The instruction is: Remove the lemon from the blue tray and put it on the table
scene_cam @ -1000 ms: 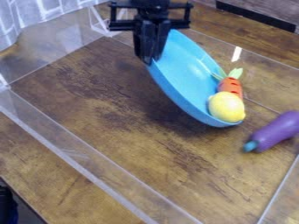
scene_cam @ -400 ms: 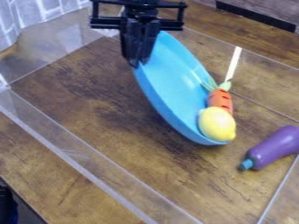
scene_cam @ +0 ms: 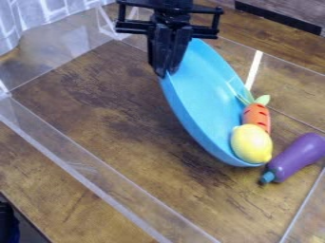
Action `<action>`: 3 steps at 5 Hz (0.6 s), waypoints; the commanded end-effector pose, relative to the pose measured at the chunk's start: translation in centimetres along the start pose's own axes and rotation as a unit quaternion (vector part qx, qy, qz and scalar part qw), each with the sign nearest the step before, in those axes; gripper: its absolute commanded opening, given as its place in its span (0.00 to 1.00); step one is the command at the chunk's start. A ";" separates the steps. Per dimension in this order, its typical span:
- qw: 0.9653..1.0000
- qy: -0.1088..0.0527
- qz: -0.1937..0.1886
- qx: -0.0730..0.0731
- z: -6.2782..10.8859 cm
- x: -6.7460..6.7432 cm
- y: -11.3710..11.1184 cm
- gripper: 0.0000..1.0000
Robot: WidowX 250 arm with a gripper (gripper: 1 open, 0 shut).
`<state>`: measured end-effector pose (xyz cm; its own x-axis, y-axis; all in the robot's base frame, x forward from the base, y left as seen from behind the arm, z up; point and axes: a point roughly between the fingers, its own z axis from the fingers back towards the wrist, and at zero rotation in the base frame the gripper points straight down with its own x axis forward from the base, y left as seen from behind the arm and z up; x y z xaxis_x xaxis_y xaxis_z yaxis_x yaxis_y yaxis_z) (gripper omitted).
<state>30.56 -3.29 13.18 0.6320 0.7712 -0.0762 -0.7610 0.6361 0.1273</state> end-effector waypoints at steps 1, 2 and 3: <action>0.999 -0.021 -0.011 -0.022 1.6 0.4 -0.8 0.00; 1.000 -0.021 -0.007 -0.018 1.2 1.4 -0.6 0.00; 1.000 -0.022 -0.001 -0.013 0.9 2.3 -0.3 0.00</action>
<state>31.60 -2.26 12.24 0.6453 0.7604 -0.0736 -0.7463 0.6481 0.1520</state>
